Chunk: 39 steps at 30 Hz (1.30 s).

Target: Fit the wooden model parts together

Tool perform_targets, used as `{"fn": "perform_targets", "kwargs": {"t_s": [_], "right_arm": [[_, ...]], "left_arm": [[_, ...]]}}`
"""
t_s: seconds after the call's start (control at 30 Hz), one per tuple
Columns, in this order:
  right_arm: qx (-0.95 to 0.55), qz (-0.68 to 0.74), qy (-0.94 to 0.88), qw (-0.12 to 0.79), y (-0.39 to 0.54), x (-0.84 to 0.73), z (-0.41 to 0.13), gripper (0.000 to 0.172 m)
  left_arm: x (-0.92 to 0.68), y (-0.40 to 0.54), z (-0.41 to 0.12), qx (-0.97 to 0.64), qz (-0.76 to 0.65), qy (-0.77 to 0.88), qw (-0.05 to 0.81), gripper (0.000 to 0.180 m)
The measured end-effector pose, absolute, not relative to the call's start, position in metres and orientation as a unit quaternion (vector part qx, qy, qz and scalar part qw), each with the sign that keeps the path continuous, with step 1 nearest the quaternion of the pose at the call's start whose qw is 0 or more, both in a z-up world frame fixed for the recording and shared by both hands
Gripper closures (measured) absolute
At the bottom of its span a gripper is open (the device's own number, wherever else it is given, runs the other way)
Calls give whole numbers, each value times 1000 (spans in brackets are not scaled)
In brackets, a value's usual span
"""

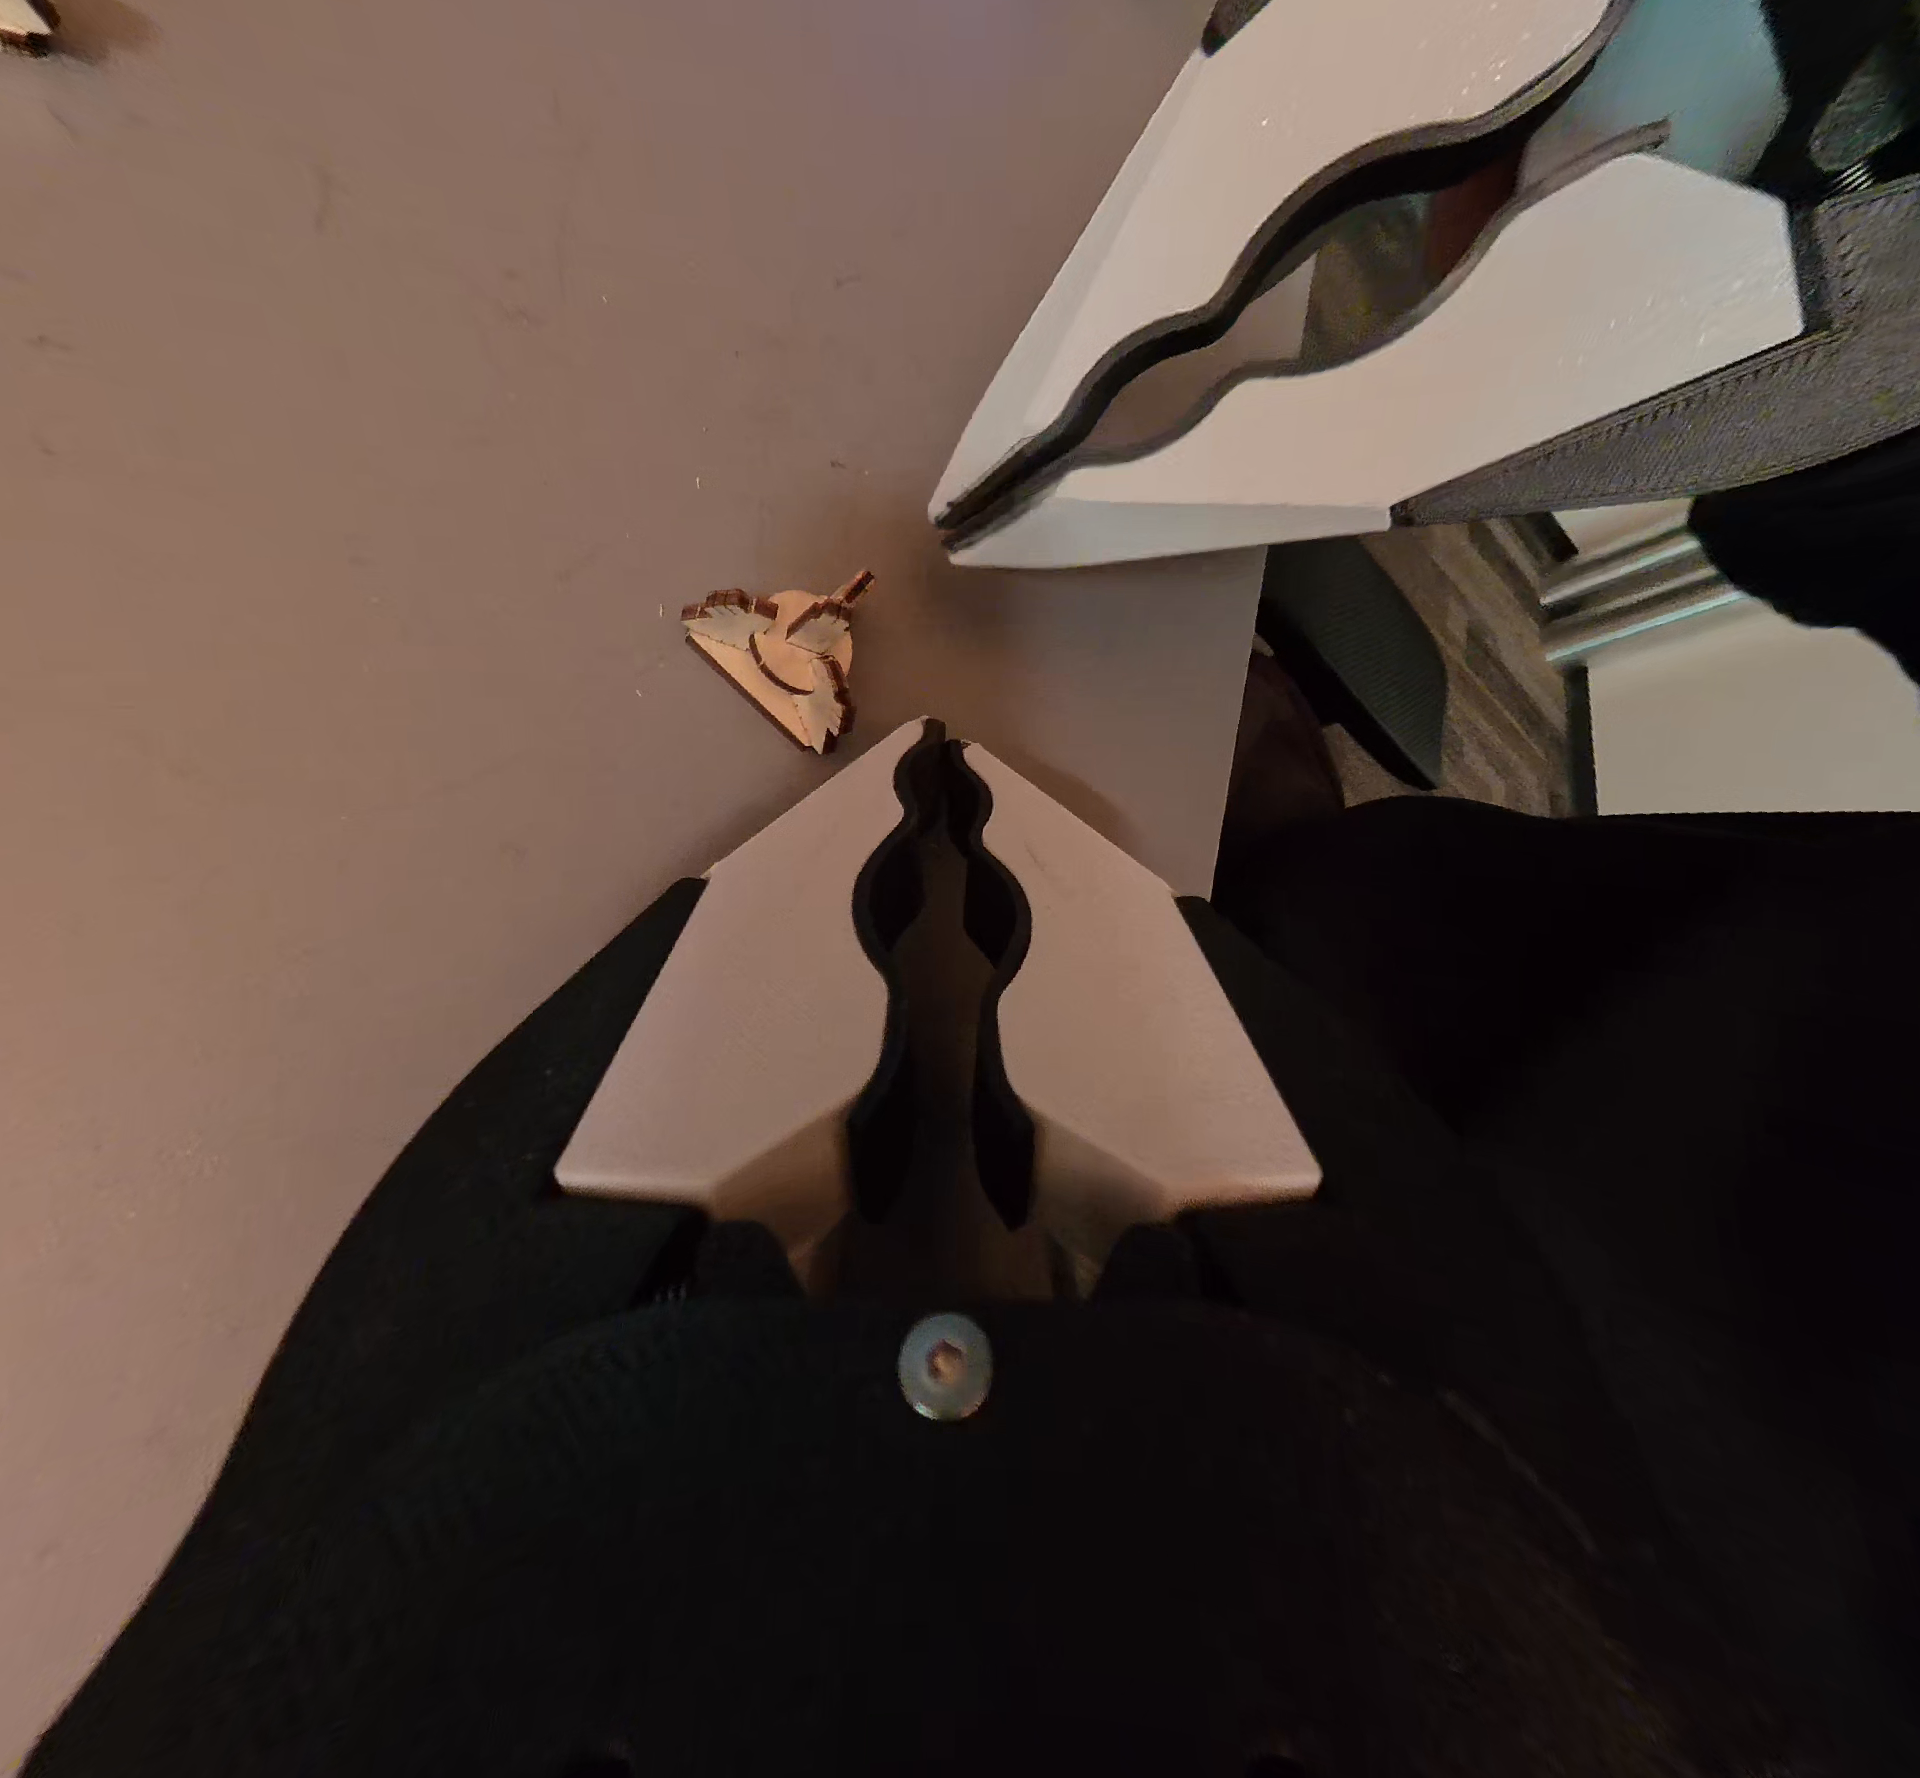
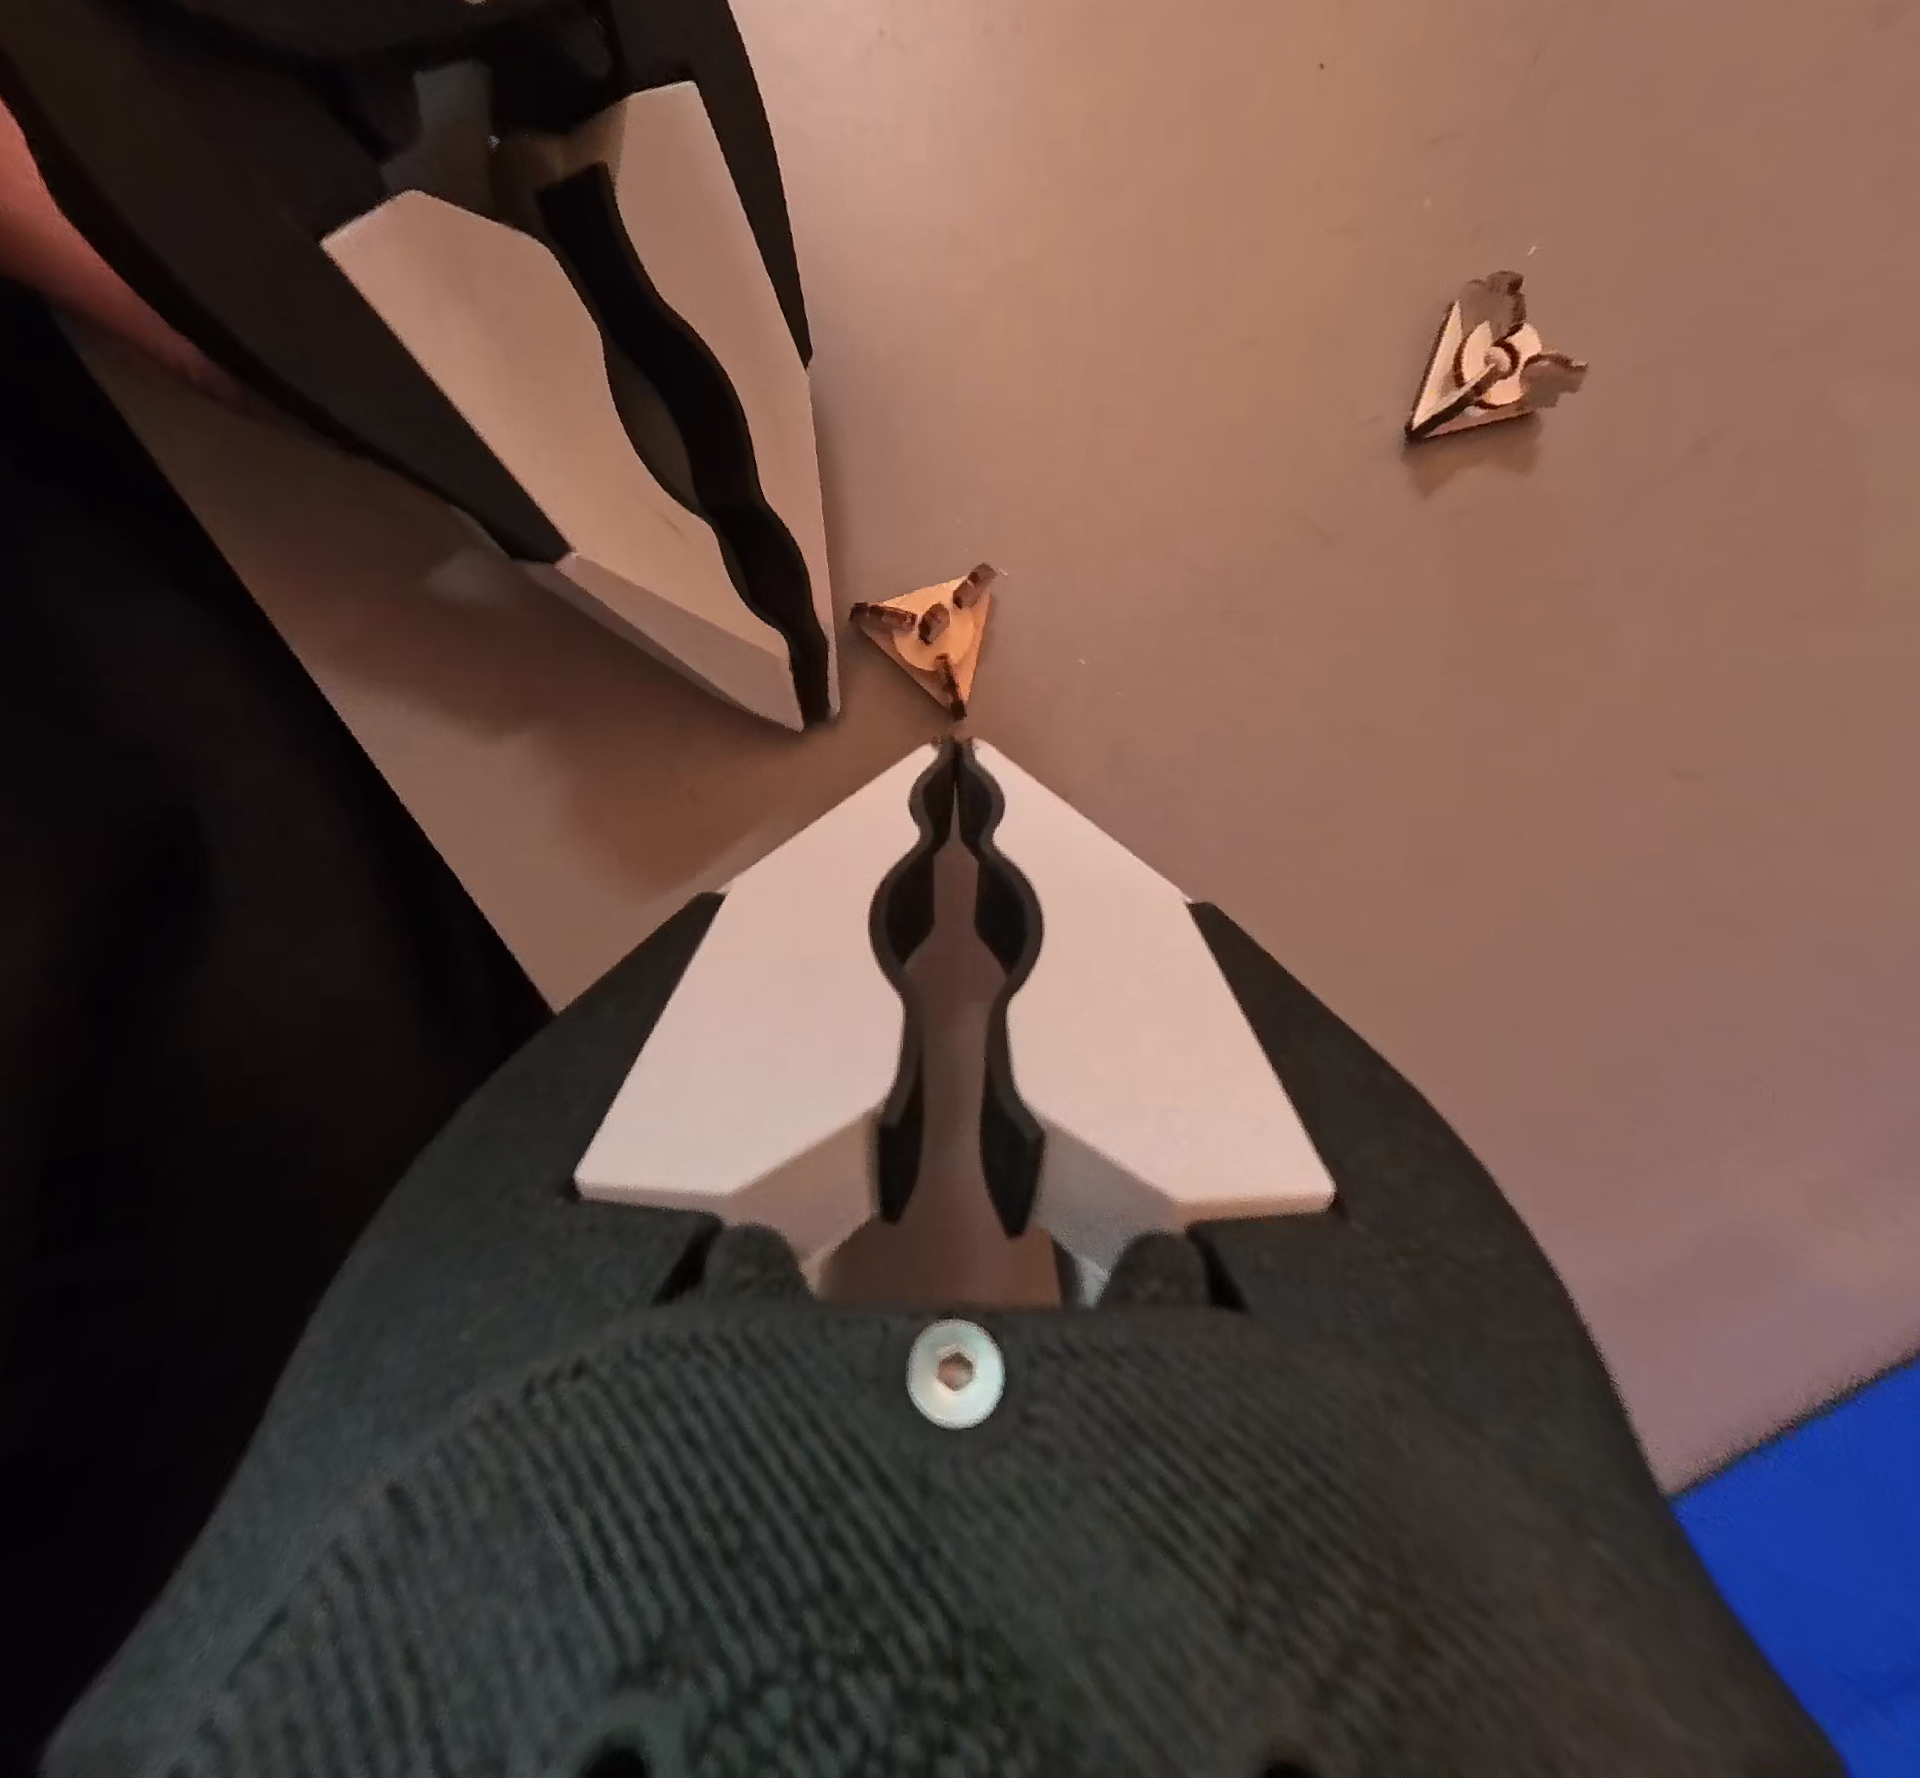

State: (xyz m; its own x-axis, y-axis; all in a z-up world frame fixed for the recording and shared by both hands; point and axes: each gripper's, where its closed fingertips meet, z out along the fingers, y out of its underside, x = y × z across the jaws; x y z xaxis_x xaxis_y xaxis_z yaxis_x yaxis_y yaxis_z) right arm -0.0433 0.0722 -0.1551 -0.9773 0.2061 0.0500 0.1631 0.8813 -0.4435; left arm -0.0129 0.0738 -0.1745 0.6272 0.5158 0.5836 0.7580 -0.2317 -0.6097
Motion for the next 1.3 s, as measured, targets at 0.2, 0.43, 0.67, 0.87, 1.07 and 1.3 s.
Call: {"fn": "perform_targets", "kwargs": {"t_s": [0.2, 0.43, 0.67, 0.87, 1.07, 1.3], "right_arm": [[-119, 304, -945, 6, 61, -43, -160, 151], [-90, 323, -942, 32, 62, -52, -173, 168], [-169, 415, -892, -58, 61, -50, -144, 171], [-256, 474, -814, -219, 60, -41, -118, 170], [-277, 480, -786, -273, 60, -33, -108, 171], [-285, 468, -786, -285, 63, -27, -106, 170]], "left_arm": [[-8, 75, -162, -757, -157, -390, 500, 180], [-12, 66, -127, -744, -83, -314, 584, 165], [-34, 46, -111, -724, 84, -330, 600, 152], [-38, 43, -113, -716, 72, -347, 601, 160], [-28, 54, -107, -713, 32, -320, 623, 160], [-28, 51, -104, -700, 24, -321, 637, 160]]}}
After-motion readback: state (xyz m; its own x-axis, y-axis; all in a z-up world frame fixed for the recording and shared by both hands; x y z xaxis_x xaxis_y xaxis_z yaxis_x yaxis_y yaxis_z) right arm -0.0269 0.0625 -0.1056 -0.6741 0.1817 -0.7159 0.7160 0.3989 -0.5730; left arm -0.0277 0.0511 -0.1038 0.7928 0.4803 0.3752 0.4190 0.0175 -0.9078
